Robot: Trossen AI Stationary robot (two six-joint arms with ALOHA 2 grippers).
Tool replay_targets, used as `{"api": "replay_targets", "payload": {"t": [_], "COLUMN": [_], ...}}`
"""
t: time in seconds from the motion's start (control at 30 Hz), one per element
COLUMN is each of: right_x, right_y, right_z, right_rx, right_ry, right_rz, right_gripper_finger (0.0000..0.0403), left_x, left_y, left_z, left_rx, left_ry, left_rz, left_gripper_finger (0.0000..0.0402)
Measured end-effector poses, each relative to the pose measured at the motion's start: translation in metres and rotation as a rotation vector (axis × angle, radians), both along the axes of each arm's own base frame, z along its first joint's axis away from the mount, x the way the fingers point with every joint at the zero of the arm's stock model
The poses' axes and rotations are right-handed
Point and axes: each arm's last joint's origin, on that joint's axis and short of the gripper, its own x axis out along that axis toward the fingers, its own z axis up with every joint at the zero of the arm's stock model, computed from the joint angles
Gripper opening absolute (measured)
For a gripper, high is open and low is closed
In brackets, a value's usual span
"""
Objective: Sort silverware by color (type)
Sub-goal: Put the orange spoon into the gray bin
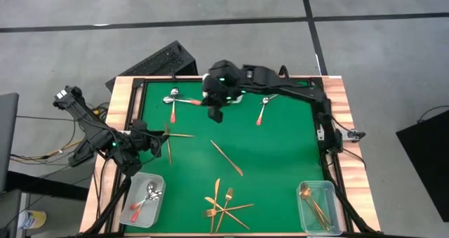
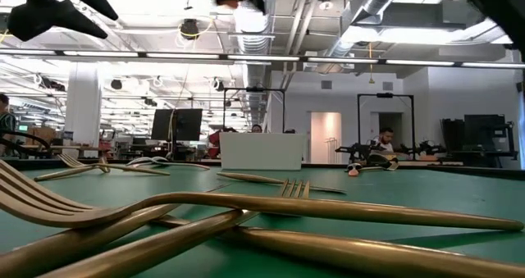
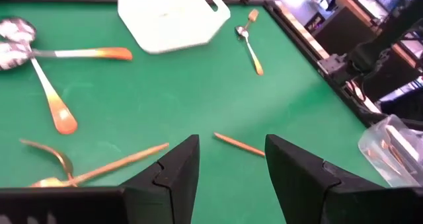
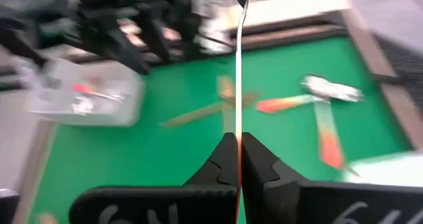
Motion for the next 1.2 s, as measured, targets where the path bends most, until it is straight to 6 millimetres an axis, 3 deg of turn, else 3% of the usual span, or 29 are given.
{"api": "replay_targets", "payload": {"t": [0.17,0.33,0.4,0.47,0.6,0.8,0.87,1.2], "right_x": [-0.041,-0.073,-0.081,-0.087,-0.099,-0.126,-0.125,-0.097], "right_y": [0.015,0.023,0.031,0.04,0.051,0.048,0.049,0.064], "right_z": [0.034,0.047,0.034,0.004,-0.056,-0.086,-0.102,-0.123], "right_rx": [-0.073,-0.082,-0.122,-0.115,0.045,0.228,0.248,0.23], "right_ry": [0.034,0.086,0.139,0.186,-0.001,-0.503,-0.543,-0.721], "right_rz": [-0.068,-0.116,-0.159,-0.178,-0.188,-0.27,-0.269,-0.125], "right_gripper_finger": [0.0011,0.0011,0.0011,0.0011,0.0011,0.0011,0.0011,0.0011], "left_x": [0.002,0.008,0.014,0.022,0.034,0.048,0.056,0.096], "left_y": [0.01,0.019,0.019,0.017,0.011,0.01,0.014,0.05], "left_z": [0.002,0.006,0.008,0.01,0.012,0.015,0.019,0.053], "left_rx": [0.068,0.119,0.132,0.148,0.207,0.246,0.271,0.378], "left_ry": [0.029,0.047,0.039,0.025,0.032,0.011,0.006,-0.194], "left_rz": [0.026,0.046,0.04,0.022,-0.034,-0.05,-0.058,-0.239], "left_gripper_finger": [0.016,0.016,0.016,0.016,0.016,0.016,0.016,0.016]}}
